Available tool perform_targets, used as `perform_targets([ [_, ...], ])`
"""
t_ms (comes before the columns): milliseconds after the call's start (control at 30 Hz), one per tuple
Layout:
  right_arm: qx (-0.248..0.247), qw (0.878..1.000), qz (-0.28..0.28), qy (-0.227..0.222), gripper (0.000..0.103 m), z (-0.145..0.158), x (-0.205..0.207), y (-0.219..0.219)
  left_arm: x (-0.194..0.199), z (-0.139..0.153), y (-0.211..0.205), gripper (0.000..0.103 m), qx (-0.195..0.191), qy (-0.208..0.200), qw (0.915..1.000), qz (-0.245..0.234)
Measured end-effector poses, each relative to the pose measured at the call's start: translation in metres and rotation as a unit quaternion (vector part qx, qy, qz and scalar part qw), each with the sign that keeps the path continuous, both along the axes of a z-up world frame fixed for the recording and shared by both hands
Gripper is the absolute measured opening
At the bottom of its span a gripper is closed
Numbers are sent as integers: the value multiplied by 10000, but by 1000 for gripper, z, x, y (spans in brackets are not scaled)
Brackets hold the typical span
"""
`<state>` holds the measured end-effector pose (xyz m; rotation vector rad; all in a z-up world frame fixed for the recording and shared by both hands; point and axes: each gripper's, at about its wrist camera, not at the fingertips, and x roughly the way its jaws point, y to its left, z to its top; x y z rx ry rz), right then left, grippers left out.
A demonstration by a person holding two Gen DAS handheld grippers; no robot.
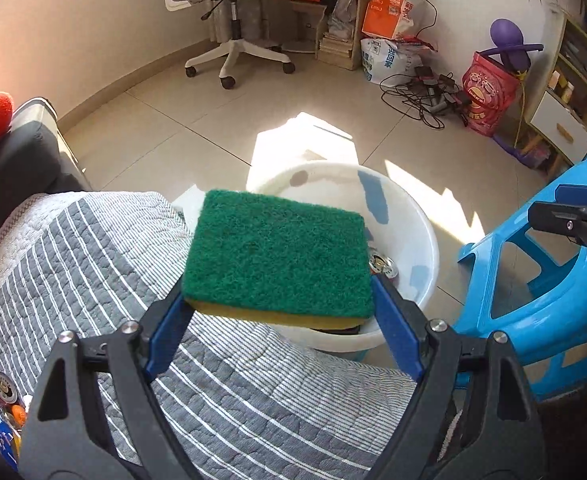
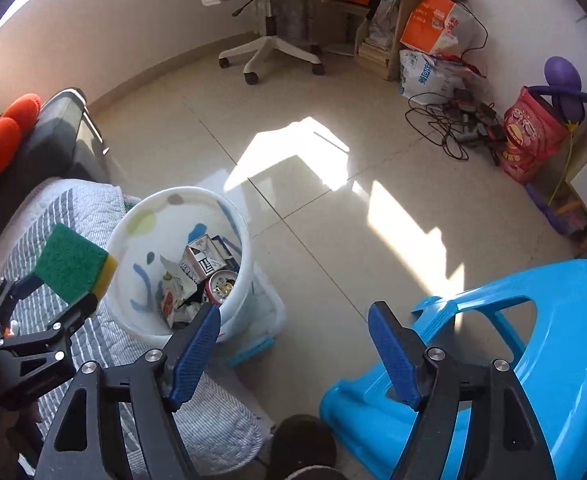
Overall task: Collect trash
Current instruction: 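Carry sponge and pecan packet over the white bucket and open both grippers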
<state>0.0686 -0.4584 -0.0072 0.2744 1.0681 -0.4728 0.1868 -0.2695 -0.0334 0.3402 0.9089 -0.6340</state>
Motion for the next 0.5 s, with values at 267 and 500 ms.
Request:
perform_targets([
  [267, -150, 9999, 85, -5, 79, 2, -4, -2, 11, -7, -3, 102, -81, 172, 9992, 353],
  [500, -154, 9999, 47, -18, 80, 4, -8, -2, 3, 4, 16, 102, -103, 204, 9984, 525],
])
